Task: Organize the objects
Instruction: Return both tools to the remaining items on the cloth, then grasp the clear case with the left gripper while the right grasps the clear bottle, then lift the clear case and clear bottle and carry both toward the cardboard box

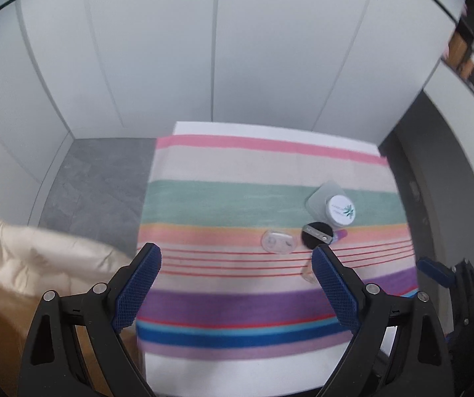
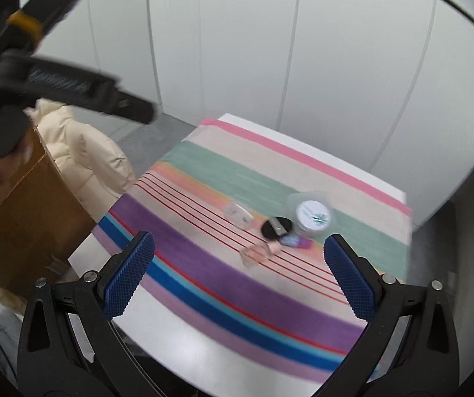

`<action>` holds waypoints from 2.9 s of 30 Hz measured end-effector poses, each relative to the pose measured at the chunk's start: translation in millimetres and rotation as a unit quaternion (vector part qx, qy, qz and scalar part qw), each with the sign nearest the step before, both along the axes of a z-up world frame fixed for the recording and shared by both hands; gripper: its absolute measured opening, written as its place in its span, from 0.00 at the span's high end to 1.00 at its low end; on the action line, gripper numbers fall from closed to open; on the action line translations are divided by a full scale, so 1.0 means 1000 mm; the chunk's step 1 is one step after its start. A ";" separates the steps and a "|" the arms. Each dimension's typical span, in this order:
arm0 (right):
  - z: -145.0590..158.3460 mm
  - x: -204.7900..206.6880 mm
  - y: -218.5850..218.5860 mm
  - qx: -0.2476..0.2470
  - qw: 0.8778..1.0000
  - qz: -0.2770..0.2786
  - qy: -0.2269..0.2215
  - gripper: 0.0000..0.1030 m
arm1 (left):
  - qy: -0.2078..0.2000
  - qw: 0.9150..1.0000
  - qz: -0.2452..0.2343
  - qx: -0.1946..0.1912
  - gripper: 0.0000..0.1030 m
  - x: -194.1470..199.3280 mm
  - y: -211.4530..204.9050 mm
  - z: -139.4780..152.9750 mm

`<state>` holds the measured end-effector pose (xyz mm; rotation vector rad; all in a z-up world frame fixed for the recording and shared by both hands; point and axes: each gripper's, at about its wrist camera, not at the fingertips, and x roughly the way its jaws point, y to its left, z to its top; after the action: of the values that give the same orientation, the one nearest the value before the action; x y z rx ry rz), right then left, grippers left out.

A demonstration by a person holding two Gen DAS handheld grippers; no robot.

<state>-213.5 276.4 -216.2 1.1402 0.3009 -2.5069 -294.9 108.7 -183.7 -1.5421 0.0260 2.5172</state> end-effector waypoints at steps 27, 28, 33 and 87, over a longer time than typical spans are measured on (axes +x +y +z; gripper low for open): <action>-0.140 -0.074 0.051 -0.047 0.996 -0.019 -0.072 0.36 | -0.104 0.989 -0.097 -0.048 0.09 -0.048 0.077 -0.180; -0.135 -0.074 0.058 -0.056 0.995 -0.032 -0.073 0.36 | -0.103 0.988 -0.098 -0.054 0.09 -0.048 0.083 -0.183; -0.120 -0.072 0.094 -0.075 0.987 -0.105 -0.092 0.36 | -0.101 0.989 -0.078 -0.068 0.09 -0.057 0.098 -0.192; 0.222 -0.017 0.098 -0.034 0.964 -0.261 0.042 0.36 | 0.074 0.997 0.016 -0.011 0.43 0.022 0.042 0.158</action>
<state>-231.0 374.6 6.1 1.2109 -0.0825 -2.9957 -272.7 150.9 -26.1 -1.3708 0.0513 2.6601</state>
